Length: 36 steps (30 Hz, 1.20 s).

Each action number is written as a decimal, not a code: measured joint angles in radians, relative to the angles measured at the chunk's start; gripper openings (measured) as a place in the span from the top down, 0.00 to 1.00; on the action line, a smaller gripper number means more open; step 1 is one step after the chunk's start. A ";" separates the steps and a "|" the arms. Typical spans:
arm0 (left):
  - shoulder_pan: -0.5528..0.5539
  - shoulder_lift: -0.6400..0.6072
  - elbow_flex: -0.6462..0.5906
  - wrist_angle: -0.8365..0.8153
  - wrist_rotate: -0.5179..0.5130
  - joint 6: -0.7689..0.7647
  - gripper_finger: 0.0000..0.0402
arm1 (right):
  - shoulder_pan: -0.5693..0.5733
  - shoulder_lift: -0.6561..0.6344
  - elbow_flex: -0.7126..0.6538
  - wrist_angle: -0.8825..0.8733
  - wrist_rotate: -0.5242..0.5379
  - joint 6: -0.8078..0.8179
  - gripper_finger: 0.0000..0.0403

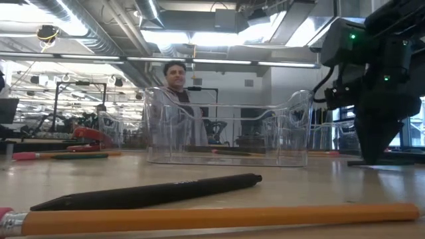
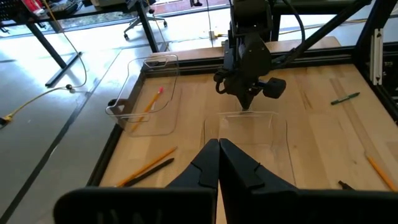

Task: Sort crayons/erasers/pens/pencils in bins
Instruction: Put the green crayon into the middle transparent bin

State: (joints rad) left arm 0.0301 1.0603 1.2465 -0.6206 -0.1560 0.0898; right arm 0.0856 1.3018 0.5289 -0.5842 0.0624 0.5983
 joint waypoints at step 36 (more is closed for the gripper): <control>0.000 0.000 0.000 0.000 0.000 0.000 1.00 | 0.000 -0.002 -0.028 0.010 0.003 -0.054 0.96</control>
State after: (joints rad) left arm 0.0299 1.0603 1.2465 -0.6205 -0.1562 0.0898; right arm 0.0853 1.2999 0.5011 -0.5747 0.0654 0.5446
